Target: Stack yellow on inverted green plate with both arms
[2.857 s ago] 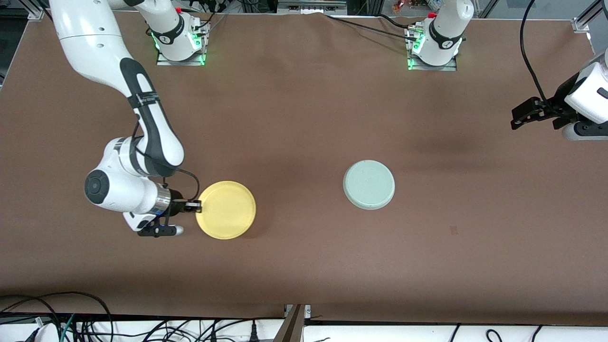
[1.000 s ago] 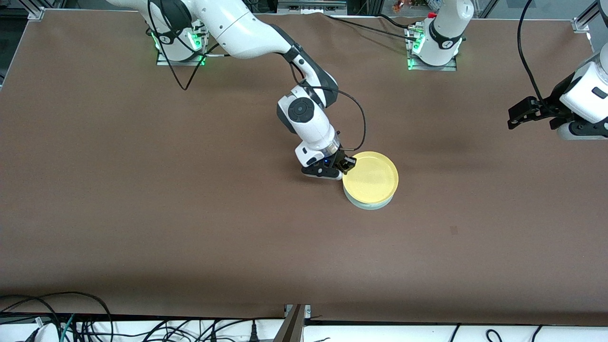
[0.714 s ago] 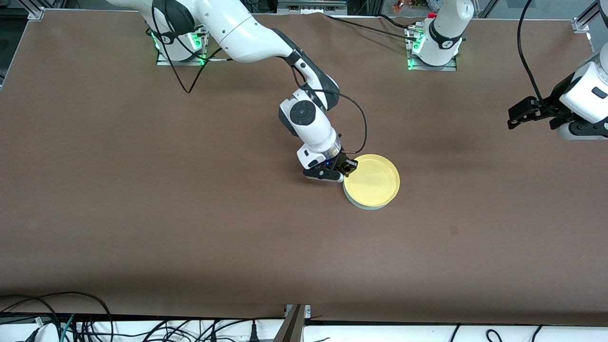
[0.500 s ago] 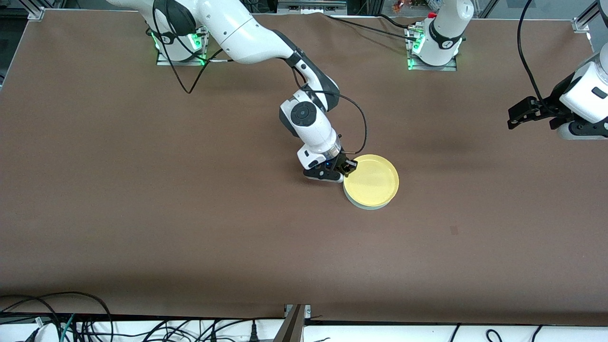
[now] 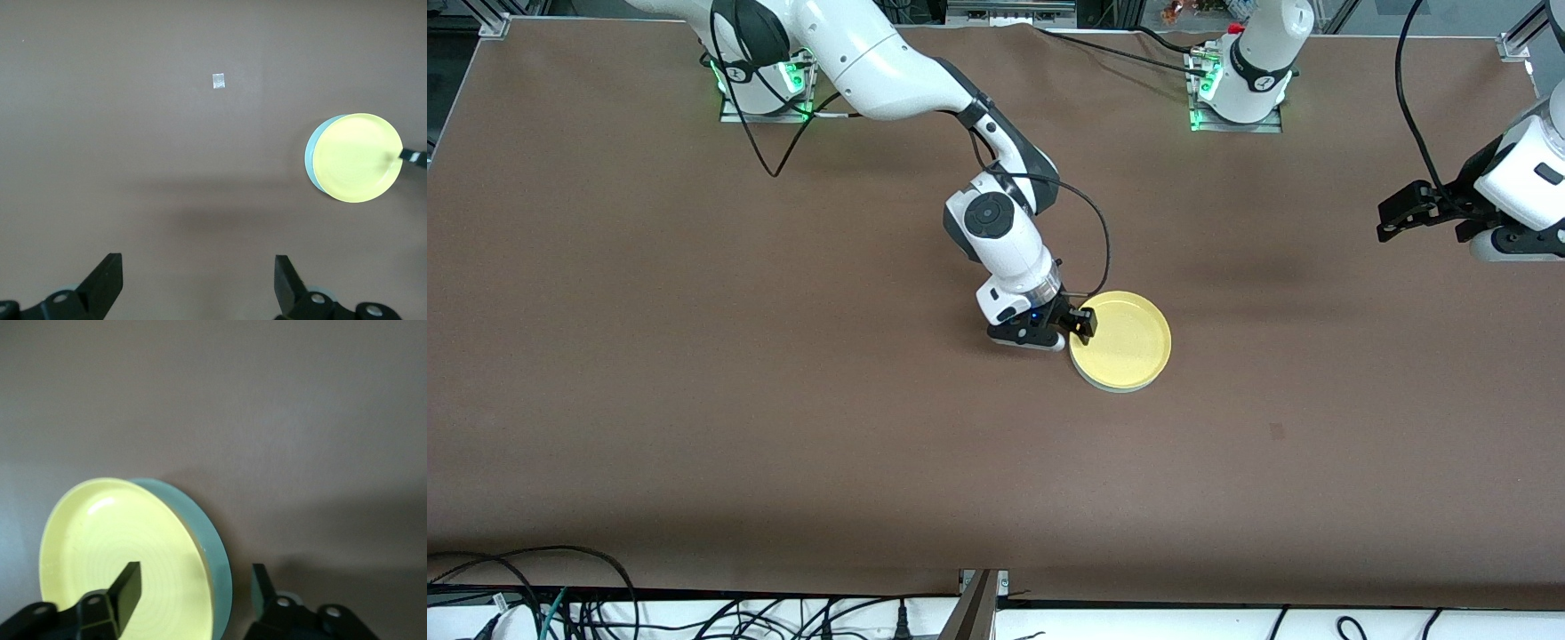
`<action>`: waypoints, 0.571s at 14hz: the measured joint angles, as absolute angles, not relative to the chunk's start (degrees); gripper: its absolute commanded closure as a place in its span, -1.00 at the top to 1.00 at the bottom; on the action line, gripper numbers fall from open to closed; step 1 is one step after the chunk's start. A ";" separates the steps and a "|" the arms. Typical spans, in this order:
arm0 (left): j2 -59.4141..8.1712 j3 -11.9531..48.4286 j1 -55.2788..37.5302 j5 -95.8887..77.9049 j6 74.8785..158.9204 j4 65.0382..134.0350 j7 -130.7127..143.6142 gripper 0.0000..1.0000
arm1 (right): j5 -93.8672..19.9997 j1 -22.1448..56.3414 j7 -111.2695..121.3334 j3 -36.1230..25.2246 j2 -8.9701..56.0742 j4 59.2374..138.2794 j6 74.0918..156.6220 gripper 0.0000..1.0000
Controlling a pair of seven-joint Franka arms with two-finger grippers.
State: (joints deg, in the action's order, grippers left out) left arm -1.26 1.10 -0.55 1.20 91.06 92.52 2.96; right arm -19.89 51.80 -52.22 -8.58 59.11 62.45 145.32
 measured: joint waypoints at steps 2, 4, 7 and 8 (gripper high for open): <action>-1.26 1.11 -0.55 1.20 91.06 92.51 2.96 1.00 | -19.84 51.30 -51.89 -12.47 55.21 62.00 139.04 1.00; -1.27 1.12 -0.55 1.20 91.05 92.51 2.96 1.00 | -19.80 49.84 -48.67 -16.56 49.35 62.61 128.77 1.00; -1.28 1.14 -0.55 1.20 91.05 92.50 2.96 1.00 | -19.80 46.14 -43.28 -21.80 39.53 63.83 112.20 1.00; -1.28 1.14 -0.55 1.20 91.04 92.50 2.96 1.00 | -19.82 45.48 -41.20 -23.90 36.45 64.30 107.39 1.00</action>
